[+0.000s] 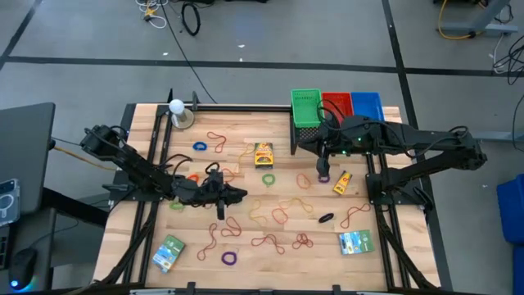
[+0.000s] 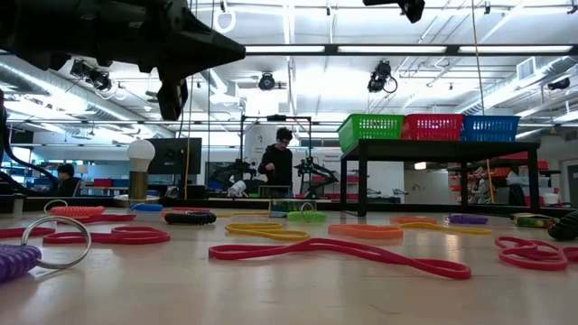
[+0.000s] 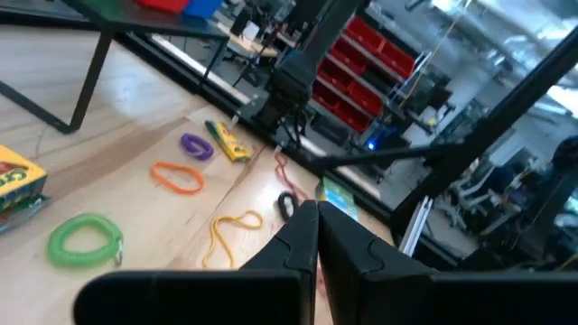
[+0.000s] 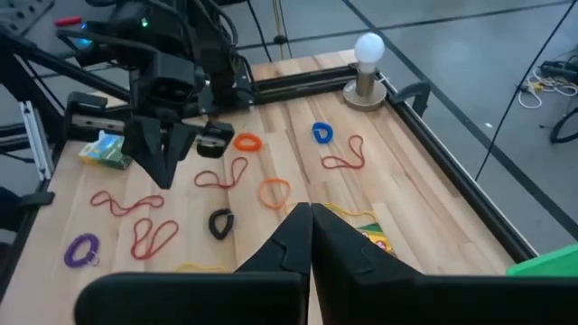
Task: Pick & Place Office Desk Supplies
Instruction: Put the green bin on the shelf
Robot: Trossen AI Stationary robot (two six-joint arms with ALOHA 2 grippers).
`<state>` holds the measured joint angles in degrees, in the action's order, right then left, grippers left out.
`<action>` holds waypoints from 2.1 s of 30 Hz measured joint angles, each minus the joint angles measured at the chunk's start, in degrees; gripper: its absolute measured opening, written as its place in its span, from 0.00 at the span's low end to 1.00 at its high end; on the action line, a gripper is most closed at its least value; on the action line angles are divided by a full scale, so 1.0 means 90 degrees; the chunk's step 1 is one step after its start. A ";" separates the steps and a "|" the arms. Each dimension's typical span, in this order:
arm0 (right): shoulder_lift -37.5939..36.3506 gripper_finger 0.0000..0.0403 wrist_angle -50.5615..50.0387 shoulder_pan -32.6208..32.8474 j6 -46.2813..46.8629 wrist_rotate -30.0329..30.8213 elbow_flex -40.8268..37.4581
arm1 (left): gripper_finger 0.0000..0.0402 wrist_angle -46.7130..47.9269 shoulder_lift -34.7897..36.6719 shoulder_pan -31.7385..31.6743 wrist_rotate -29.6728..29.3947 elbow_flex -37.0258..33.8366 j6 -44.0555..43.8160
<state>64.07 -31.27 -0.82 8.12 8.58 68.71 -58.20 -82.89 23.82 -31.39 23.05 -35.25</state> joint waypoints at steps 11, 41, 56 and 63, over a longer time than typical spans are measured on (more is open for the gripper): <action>0.0002 0.02 -0.0029 0.0000 -0.0104 -0.0119 0.0000 | 0.04 -0.0643 -0.0010 -0.0638 0.1033 0.0175 -0.0527; -0.0219 0.01 -0.1684 -0.2041 0.0411 0.0674 0.0221 | 0.01 0.4935 0.0075 -0.1229 0.0505 0.2973 -0.0141; 0.2486 0.01 -0.3482 -0.3554 -0.2752 -0.0854 0.1792 | 0.01 0.5370 0.0075 -0.1184 -0.0003 0.2968 -0.0592; 0.2635 0.01 -0.3802 -0.3578 -0.2892 -0.0968 0.1795 | 0.01 0.5351 0.0075 -0.1182 -0.0015 0.2968 -0.0614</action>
<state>87.79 -65.48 -33.02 -17.91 -0.14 84.86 -10.04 -82.21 13.18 -31.53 49.76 -40.77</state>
